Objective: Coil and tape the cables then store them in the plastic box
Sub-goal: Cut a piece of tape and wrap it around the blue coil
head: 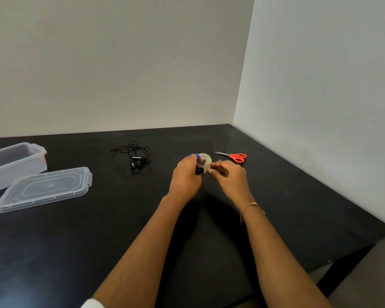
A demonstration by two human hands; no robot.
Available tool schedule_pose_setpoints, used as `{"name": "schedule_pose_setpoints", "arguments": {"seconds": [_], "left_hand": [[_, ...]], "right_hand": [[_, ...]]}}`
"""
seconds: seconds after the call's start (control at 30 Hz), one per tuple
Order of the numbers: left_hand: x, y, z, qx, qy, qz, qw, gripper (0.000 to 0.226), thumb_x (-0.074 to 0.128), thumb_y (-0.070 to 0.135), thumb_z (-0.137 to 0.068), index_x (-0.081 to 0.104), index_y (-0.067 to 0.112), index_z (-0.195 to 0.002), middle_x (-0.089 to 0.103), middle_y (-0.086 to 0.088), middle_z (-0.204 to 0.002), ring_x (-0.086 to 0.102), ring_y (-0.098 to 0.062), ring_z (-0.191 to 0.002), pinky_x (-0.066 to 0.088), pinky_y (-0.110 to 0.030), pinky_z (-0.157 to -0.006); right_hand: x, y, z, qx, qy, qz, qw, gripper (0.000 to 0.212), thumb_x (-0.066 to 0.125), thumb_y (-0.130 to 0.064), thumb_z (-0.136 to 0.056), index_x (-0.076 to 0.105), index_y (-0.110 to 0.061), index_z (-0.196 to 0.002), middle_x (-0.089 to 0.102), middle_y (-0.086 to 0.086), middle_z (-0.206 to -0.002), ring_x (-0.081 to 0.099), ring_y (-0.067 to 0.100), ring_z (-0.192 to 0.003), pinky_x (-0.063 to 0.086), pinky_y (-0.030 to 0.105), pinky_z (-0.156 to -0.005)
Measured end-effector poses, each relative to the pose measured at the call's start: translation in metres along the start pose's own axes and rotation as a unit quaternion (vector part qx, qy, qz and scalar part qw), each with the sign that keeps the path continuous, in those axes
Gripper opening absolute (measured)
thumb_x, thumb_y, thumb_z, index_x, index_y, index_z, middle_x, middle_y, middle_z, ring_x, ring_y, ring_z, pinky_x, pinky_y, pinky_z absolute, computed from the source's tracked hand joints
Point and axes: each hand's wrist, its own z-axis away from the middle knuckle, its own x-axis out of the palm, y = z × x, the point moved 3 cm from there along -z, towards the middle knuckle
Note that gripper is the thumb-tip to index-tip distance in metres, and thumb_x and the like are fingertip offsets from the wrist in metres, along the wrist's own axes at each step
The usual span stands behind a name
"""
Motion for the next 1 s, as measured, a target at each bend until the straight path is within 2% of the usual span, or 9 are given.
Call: {"name": "schedule_pose_setpoints", "arguments": {"seconds": [0.13, 0.23, 0.27, 0.47, 0.6, 0.73, 1.0], "left_hand": [[0.0021, 0.0016, 0.0015, 0.001, 0.005, -0.021, 1.000, 0.027, 0.063, 0.006, -0.084, 0.056, 0.012, -0.109, 0.059, -0.007, -0.118, 0.059, -0.019, -0.105, 0.047, -0.026, -0.090], [0.0024, 0.0034, 0.0036, 0.004, 0.007, -0.034, 0.999, 0.026, 0.062, 0.007, -0.085, 0.055, 0.010, -0.110, 0.058, -0.008, -0.119, 0.058, -0.019, -0.105, 0.043, -0.021, -0.086], [0.0024, 0.0040, 0.0045, 0.005, 0.010, -0.036, 0.999, 0.026, 0.062, 0.007, -0.085, 0.055, 0.010, -0.110, 0.058, -0.008, -0.119, 0.057, -0.020, -0.105, 0.043, -0.021, -0.086], [0.0023, 0.0052, 0.0066, -0.008, 0.028, -0.059, 0.998, 0.029, 0.059, 0.005, -0.085, 0.054, 0.006, -0.114, 0.059, -0.009, -0.118, 0.054, -0.023, -0.109, 0.042, -0.025, -0.089], [0.0001, 0.0028, 0.0067, -0.038, 0.030, -0.061, 0.997, 0.029, 0.055, 0.000, -0.086, 0.054, 0.003, -0.115, 0.058, -0.012, -0.117, 0.054, -0.025, -0.108, 0.041, -0.026, -0.087], [-0.0040, -0.0022, 0.0015, -0.075, -0.007, -0.090, 0.993, 0.034, 0.056, 0.002, -0.086, 0.052, 0.005, -0.120, 0.058, -0.012, -0.120, 0.057, -0.026, -0.107, 0.048, -0.032, -0.092], [-0.0069, -0.0025, 0.0004, -0.072, -0.002, -0.058, 0.996, 0.024, 0.060, 0.006, -0.085, 0.054, 0.003, -0.108, 0.058, -0.013, -0.113, 0.058, -0.024, -0.100, 0.048, -0.031, -0.083]], "right_hand": [[0.0004, 0.0001, -0.0008, -0.003, 0.028, 0.012, 1.000, 0.019, 0.066, -0.005, -0.081, 0.069, -0.002, -0.099, 0.070, 0.012, -0.097, 0.061, 0.007, -0.080, 0.049, 0.007, -0.073], [0.0014, 0.0018, -0.0011, -0.001, 0.036, 0.014, 0.999, 0.014, 0.064, -0.003, -0.082, 0.070, -0.002, -0.094, 0.070, 0.012, -0.093, 0.066, 0.018, -0.083, 0.056, 0.033, -0.081], [0.0020, 0.0020, -0.0009, 0.000, 0.036, 0.017, 0.999, 0.013, 0.064, -0.004, -0.082, 0.070, -0.002, -0.094, 0.070, 0.012, -0.092, 0.067, 0.020, -0.084, 0.056, 0.037, -0.082], [0.0052, 0.0004, -0.0012, -0.023, 0.010, 0.026, 0.999, 0.011, 0.061, -0.003, -0.083, 0.069, -0.003, -0.091, 0.068, 0.013, -0.089, 0.066, 0.022, -0.081, 0.056, 0.041, -0.079], [0.0065, -0.0011, 0.0000, -0.034, -0.043, 0.003, 0.999, 0.009, 0.061, 0.000, -0.082, 0.068, -0.003, -0.087, 0.066, 0.012, -0.088, 0.066, 0.026, -0.079, 0.055, 0.044, -0.079], [0.0099, -0.0025, 0.0013, -0.033, -0.068, -0.012, 0.997, 0.010, 0.059, 0.001, -0.083, 0.068, -0.004, -0.085, 0.062, 0.005, -0.090, 0.065, 0.026, -0.082, 0.055, 0.043, -0.079], [0.0094, -0.0024, -0.0004, -0.013, -0.069, -0.016, 0.997, 0.014, 0.054, -0.001, -0.087, 0.063, -0.009, -0.080, 0.062, 0.012, -0.087, 0.061, 0.028, -0.084, 0.052, 0.049, -0.080]]}}
